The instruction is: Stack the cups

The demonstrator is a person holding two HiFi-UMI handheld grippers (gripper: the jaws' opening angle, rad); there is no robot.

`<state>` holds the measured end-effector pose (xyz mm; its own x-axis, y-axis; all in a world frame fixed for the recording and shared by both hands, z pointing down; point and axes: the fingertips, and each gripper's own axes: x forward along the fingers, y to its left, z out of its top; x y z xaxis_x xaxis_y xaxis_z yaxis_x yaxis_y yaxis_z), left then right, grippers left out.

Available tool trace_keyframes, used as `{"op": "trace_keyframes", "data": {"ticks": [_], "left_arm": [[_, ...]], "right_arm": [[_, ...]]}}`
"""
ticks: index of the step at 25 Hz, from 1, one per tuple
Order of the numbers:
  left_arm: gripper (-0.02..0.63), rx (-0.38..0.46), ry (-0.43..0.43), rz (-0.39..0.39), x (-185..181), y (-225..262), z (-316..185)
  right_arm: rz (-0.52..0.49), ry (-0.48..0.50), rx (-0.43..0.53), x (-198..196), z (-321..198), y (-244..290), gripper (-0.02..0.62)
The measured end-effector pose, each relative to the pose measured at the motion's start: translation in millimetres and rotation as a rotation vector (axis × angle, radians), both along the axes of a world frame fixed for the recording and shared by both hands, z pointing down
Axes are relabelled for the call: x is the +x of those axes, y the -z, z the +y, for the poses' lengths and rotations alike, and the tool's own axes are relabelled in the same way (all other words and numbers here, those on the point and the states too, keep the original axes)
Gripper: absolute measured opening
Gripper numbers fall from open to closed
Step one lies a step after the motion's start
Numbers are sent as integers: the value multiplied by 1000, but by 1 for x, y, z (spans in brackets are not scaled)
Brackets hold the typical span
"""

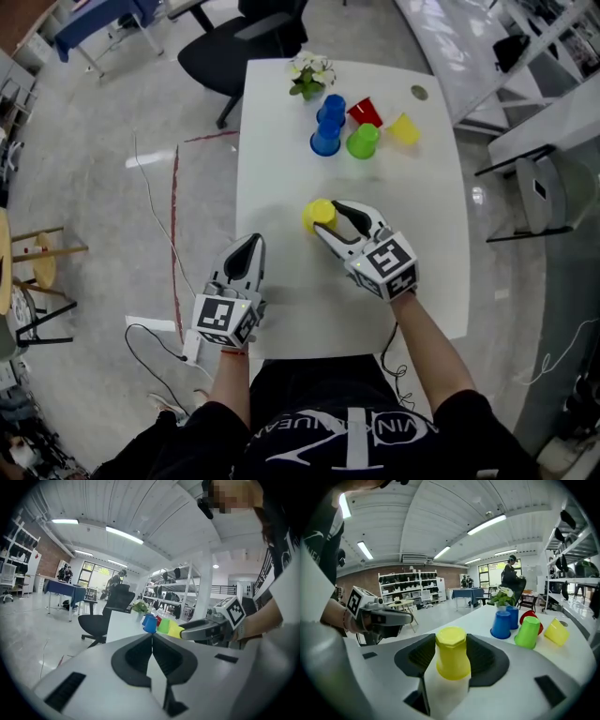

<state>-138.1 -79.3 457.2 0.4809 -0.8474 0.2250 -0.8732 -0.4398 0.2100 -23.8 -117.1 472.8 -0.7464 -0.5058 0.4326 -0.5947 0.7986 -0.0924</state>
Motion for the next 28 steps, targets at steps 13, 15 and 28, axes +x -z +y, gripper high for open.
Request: {"op": "trace_keyframes", "data": {"ticks": [13, 15, 28], "left_arm": [[5, -21, 51, -24, 22, -1, -8], [5, -26, 65, -26, 22, -1, -10], [5, -29, 154, -46, 7, -5, -19]], "right_arm": [[18, 163, -28, -15, 18, -24, 249], [-27, 191, -53, -15, 20, -18, 298], [11, -31, 71, 73, -104, 11, 305]]}}
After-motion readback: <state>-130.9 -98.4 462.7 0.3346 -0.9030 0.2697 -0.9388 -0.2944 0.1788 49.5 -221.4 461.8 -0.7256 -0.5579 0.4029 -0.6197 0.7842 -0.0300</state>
